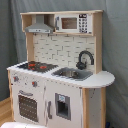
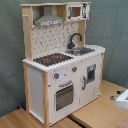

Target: Play with the kitchen

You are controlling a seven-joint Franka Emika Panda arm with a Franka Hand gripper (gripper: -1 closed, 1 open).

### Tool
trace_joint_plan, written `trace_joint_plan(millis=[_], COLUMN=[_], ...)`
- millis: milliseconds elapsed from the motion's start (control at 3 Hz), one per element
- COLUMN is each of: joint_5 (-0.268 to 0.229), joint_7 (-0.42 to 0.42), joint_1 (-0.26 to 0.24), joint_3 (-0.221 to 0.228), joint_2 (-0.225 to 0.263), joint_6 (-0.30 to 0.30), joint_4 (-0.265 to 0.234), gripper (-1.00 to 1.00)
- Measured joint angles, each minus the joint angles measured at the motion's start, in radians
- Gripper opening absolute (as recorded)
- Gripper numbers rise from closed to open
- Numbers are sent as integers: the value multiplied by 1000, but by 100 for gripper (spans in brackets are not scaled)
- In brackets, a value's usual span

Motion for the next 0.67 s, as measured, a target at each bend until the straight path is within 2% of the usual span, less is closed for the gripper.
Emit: trace_joint_plan(millis=[333, 667], joint_5=[-1, -6], joint_7=[-16, -74], joint_1=[59, 49], joint_3=[-43, -111], joint_2=[0, -5], joint_6=[-76, -79], joint_4=[-4, -66], gripper=[100, 100])
